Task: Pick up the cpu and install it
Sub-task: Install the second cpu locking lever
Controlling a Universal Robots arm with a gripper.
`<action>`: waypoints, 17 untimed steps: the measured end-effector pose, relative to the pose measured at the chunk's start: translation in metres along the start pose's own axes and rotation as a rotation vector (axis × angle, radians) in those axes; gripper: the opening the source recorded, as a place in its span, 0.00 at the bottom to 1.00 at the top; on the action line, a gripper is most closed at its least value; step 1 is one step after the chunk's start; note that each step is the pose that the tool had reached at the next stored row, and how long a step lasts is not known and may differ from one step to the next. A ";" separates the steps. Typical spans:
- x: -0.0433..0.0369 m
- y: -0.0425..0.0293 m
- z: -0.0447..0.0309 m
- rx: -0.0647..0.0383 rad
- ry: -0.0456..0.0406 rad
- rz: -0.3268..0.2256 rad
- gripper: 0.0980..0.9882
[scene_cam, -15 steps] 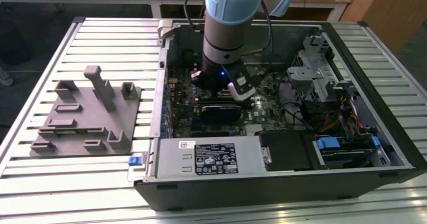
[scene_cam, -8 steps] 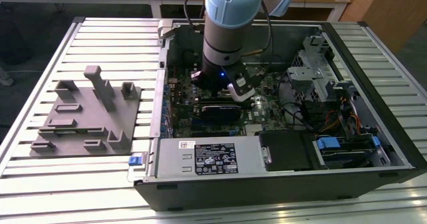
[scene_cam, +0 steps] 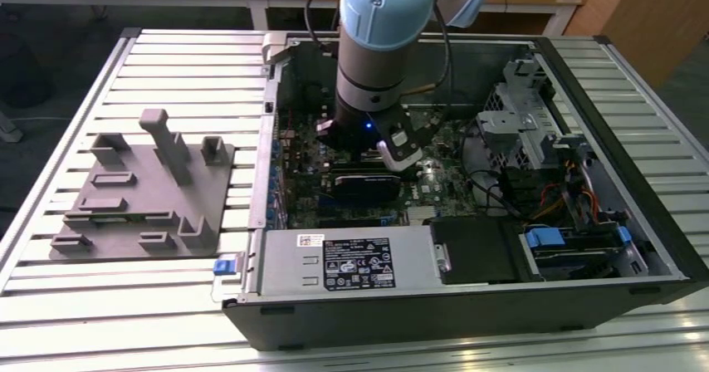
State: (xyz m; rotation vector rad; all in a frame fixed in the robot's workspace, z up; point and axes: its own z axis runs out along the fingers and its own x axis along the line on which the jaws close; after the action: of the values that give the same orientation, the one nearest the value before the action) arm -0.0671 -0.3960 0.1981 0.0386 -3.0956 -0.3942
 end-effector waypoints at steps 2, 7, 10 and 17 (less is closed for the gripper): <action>0.0001 -0.0002 0.0007 -0.002 0.0000 0.000 0.01; 0.0010 -0.0005 0.0021 -0.010 -0.0003 0.000 0.01; 0.0015 -0.0006 0.0025 -0.014 -0.0002 0.000 0.01; 0.0021 -0.0010 0.0042 -0.023 -0.0006 -0.001 0.01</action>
State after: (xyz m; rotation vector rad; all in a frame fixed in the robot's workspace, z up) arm -0.0693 -0.3959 0.1939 0.0390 -3.0911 -0.4302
